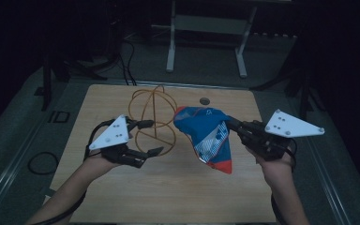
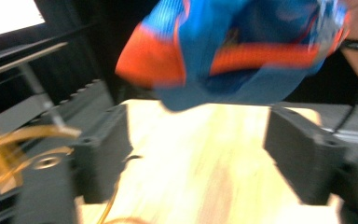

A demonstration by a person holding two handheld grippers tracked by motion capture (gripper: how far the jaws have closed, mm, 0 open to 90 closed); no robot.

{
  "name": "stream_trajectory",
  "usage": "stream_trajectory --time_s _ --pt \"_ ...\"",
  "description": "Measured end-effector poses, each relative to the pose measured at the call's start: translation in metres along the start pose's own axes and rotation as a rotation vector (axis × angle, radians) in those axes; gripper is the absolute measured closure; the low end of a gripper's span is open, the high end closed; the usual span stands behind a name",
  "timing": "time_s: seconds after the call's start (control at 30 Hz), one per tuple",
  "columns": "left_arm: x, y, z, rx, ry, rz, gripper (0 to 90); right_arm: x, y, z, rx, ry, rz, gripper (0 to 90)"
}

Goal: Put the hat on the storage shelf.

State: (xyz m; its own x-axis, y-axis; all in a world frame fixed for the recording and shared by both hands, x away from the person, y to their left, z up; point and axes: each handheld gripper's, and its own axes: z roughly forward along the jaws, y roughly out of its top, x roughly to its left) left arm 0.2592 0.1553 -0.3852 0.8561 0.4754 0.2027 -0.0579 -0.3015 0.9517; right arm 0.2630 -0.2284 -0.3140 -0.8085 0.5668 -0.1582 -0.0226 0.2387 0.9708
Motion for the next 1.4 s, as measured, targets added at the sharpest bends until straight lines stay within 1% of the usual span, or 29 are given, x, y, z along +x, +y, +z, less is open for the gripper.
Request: stream_trajectory --time_s 0.03,0.07,0.1,0.13,0.17,0.2,0.27,0.33,0.37,0.4,0.43,0.47,0.57,0.6,0.67,0.77,0.8,0.83,0.87,0.93,0.97,1.0,1.03,1.07,1.1,1.13,1.2,1.33,1.4 --pt "0.0 0.0 0.0 0.0 0.0 0.0 11.7 0.0 0.0 0.0 0.0 0.0 0.0 90.0" --pt "0.0 -0.019 -0.01 0.033 0.036 -0.035 6.7 -0.004 0.007 0.007 -0.003 -0.007 0.005 90.0" --pt "0.0 -0.025 -0.013 0.038 0.047 -0.051 3.5 -0.005 0.009 0.01 -0.005 -0.014 0.004 90.0" --pt "-0.001 -0.037 -0.018 0.045 0.072 -0.079 2.2 -0.007 0.011 0.013 -0.005 -0.015 0.008 90.0" --pt "-0.002 -0.044 -0.02 0.06 0.096 -0.092 2.2 -0.009 0.015 0.019 -0.005 -0.019 0.01 90.0" --pt "-0.005 -0.053 -0.023 0.065 0.124 -0.091 2.2 -0.01 0.016 0.022 -0.006 -0.025 0.01 90.0" --pt "-0.009 -0.073 -0.03 0.073 0.184 -0.11 2.2 -0.014 0.022 0.033 -0.001 -0.03 0.011 90.0" --pt "-0.012 -0.087 -0.034 0.065 0.221 -0.128 2.2 -0.017 0.028 0.043 0.002 -0.038 0.015 90.0" --pt "-0.013 -0.095 -0.037 0.072 0.245 -0.141 2.2 -0.019 0.03 0.047 0.005 -0.036 0.019 90.0" --pt "-0.015 -0.102 -0.039 0.076 0.269 -0.145 2.2 -0.02 0.033 0.053 0.006 -0.032 0.026 90.0" --pt "-0.015 -0.102 -0.039 0.076 0.269 -0.145 2.2 -0.02 0.033 0.053 0.006 -0.032 0.026 90.0" --pt "-0.018 -0.117 -0.042 0.081 0.319 -0.155 2.2 -0.022 0.039 0.066 0.013 -0.043 0.017 90.0" --pt "-0.023 -0.139 -0.04 0.159 0.366 -0.137 2.2 -0.025 0.044 0.083 0.013 -0.048 0.021 90.0" --pt "-0.024 -0.143 -0.039 0.167 0.37 -0.139 2.2 -0.026 0.046 0.092 0.015 -0.042 0.025 90.0" --pt "-0.026 -0.153 -0.039 0.18 0.39 -0.166 2.2 -0.027 0.048 0.105 0.02 -0.051 0.022 90.0" --pt "-0.029 -0.164 -0.039 0.159 0.414 -0.21 2.2 -0.028 0.05 0.129 0.033 -0.04 0.045 90.0" --pt "-0.03 -0.166 -0.039 0.155 0.421 -0.212 2.2 -0.028 0.052 0.136 0.039 -0.038 0.045 90.0" --pt "-0.03 -0.166 -0.039 0.155 0.421 -0.212 2.2 -0.028 0.052 0.136 0.039 -0.038 0.045 90.0" --pt "-0.031 -0.17 -0.041 0.142 0.428 -0.221 2.2 -0.026 0.055 0.15 0.05 -0.03 0.051 90.0" --pt "-0.031 -0.171 -0.043 0.137 0.422 -0.228 2.2 -0.024 0.059 0.164 0.061 -0.013 0.054 90.0" --pt "-0.03 -0.172 -0.045 0.134 0.43 -0.224 2.2 -0.022 0.061 0.17 0.063 -0.007 0.06 90.0" --pt "-0.03 -0.172 -0.045 0.134 0.43 -0.224 2.2 -0.022 0.061 0.17 0.063 -0.007 0.06 90.0" --pt "-0.03 -0.172 -0.046 0.123 0.431 -0.225 2.2 -0.02 0.063 0.179 0.068 0.004 0.064 90.0" --pt "-0.029 -0.173 -0.047 0.12 0.441 -0.232 2.3 -0.015 0.066 0.193 0.07 0.032 0.077 90.0" --pt "-0.029 -0.173 -0.047 0.12 0.441 -0.232 2.3 -0.015 0.066 0.193 0.07 0.032 0.077 90.0" --pt "-0.029 -0.176 -0.047 0.119 0.444 -0.23 2.2 -0.01 0.066 0.206 0.078 0.048 0.082 90.0" --pt "-0.029 -0.179 -0.046 0.129 0.437 -0.236 2.2 -0.008 0.062 0.216 0.095 0.069 0.099 90.0" --pt "-0.028 -0.185 -0.045 0.14 0.42 -0.261 2.2 -0.004 0.047 0.239 0.154 0.101 0.126 90.0" --pt "-0.029 -0.186 -0.045 0.14 0.417 -0.264 2.3 0.0 0.042 0.245 0.176 0.113 0.121 90.0"
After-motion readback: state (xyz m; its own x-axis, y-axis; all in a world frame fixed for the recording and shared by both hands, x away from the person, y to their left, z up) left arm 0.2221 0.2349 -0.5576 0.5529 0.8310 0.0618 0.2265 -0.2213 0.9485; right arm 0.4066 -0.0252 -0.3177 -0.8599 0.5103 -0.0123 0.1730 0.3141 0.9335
